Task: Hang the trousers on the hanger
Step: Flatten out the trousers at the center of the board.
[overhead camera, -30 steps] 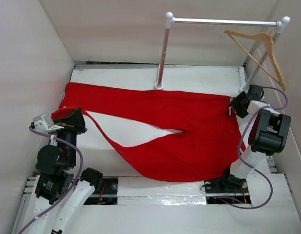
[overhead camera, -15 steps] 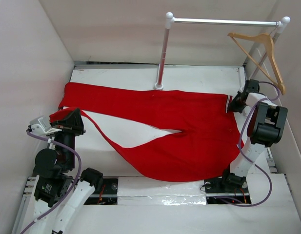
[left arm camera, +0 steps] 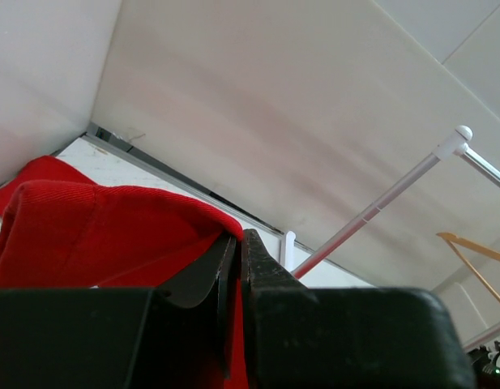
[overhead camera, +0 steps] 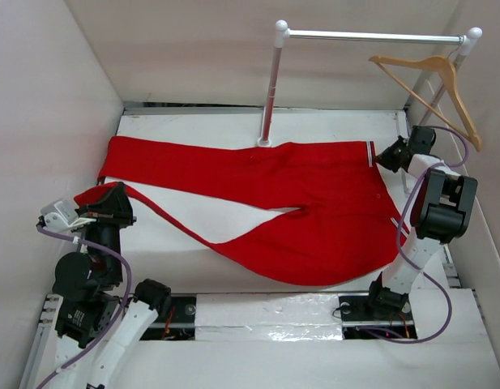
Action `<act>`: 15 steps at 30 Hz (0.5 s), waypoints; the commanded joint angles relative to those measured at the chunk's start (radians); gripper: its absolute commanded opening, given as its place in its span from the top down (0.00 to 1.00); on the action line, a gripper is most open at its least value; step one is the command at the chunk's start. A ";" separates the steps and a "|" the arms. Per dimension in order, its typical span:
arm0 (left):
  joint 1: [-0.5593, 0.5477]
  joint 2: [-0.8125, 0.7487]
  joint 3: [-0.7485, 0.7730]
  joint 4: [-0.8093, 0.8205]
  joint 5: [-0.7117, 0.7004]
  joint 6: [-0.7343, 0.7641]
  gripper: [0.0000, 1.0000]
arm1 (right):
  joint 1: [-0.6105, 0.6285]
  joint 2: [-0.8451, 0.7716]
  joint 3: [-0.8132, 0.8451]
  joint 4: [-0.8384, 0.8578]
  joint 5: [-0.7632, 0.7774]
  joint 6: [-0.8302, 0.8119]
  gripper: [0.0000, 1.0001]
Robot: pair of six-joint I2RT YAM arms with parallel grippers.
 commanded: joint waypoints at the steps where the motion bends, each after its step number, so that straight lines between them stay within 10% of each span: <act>1: 0.002 0.021 0.009 0.068 -0.009 0.006 1.00 | -0.008 -0.026 0.033 0.210 -0.102 0.077 1.00; 4: 0.002 0.027 0.011 0.068 -0.003 0.006 1.00 | -0.008 -0.098 -0.038 0.238 -0.095 0.099 1.00; 9: 0.002 0.029 0.011 0.074 0.041 0.008 1.00 | -0.017 -0.239 -0.157 0.146 0.008 0.037 0.24; 15: 0.002 0.014 0.017 0.077 0.089 0.003 1.00 | -0.075 -0.590 -0.452 0.066 0.221 0.094 0.24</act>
